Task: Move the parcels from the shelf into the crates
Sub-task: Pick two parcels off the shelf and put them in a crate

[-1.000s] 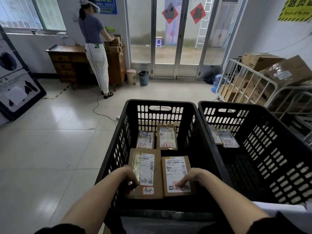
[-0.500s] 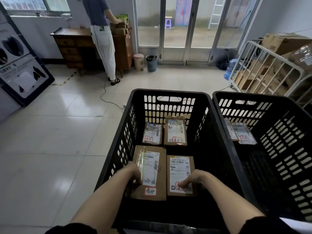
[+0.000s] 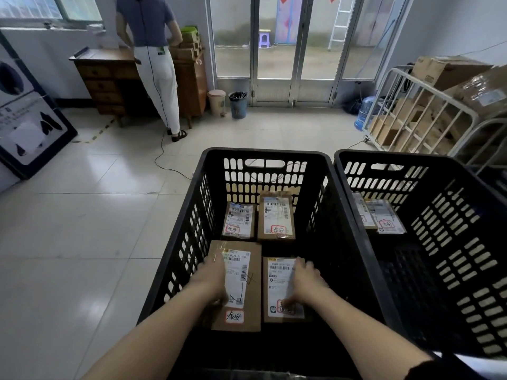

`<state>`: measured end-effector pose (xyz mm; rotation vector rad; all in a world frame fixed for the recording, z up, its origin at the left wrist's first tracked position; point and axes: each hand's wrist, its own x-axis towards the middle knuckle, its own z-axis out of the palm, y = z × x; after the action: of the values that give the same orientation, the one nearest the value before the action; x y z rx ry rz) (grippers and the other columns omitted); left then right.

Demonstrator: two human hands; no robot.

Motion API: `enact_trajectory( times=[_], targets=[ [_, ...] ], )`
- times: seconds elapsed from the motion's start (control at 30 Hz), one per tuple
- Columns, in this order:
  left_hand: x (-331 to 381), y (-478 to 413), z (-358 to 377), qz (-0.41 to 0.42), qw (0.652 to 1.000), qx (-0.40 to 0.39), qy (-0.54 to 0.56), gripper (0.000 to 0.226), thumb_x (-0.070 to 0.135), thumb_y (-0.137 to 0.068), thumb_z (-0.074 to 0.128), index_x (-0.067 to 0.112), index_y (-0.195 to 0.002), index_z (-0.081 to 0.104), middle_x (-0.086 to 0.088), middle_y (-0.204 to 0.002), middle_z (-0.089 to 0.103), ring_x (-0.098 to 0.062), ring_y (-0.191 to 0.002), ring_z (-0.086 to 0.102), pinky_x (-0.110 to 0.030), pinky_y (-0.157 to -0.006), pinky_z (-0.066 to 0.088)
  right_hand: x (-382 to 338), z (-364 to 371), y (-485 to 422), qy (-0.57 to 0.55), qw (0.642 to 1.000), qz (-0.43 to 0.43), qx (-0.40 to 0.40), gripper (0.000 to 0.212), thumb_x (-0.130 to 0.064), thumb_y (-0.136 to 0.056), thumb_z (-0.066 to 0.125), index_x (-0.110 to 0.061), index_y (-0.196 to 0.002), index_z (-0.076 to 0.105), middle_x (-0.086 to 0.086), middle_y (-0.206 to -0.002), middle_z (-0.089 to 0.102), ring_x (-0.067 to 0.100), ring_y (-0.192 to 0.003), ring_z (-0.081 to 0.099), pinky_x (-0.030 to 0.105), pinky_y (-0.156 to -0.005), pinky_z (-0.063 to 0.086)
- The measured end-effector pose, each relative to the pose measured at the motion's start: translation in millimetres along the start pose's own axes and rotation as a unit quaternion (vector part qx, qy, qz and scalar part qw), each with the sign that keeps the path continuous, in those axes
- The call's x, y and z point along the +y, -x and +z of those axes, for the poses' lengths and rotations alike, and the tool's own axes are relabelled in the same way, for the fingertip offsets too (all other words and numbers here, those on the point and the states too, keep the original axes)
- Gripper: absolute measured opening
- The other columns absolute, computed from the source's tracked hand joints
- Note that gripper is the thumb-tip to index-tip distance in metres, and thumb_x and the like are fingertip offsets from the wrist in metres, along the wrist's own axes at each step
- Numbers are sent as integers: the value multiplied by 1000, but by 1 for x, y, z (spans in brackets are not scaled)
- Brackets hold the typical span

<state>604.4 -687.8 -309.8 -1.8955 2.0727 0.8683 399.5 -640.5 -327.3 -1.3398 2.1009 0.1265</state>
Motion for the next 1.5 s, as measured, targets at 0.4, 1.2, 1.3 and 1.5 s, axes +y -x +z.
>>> enact_trajectory(
  times=[0.4,1.2,1.3,1.5],
  targets=[
    [7,4,-1,156,969,-57,-182,104,34,-71,76,13,-148,11,-6,-158,4,-26,-145,7,-43,-117,21,-6,15,-7,175,958,-229,-7,73,-23,-83,64,-17,-145,27,10,-154,17,30,-141,17,40,-115,24],
    [10,46,-45,171,967,75,-175,95,50,-71,72,20,-147,22,0,-153,26,-19,-140,25,-37,-113,28,-22,-38,60,187,955,-219,70,92,-52,-84,58,-10,-149,8,10,-158,4,26,-145,7,41,-117,20],
    [12,62,-47,189,961,98,-176,93,51,-73,69,17,-146,23,-1,-153,26,-19,-141,24,-36,-115,27,-23,-42,82,172,957,-215,89,92,-50,-84,58,-9,-149,8,10,-158,6,25,-145,8,39,-117,20],
    [17,101,-48,223,951,136,-163,84,52,-76,66,15,-143,30,-2,-148,35,-19,-137,31,-35,-114,28,-20,-42,133,141,958,-208,139,87,-49,-85,58,-9,-148,13,8,-156,14,23,-144,14,37,-117,22]
  ],
)
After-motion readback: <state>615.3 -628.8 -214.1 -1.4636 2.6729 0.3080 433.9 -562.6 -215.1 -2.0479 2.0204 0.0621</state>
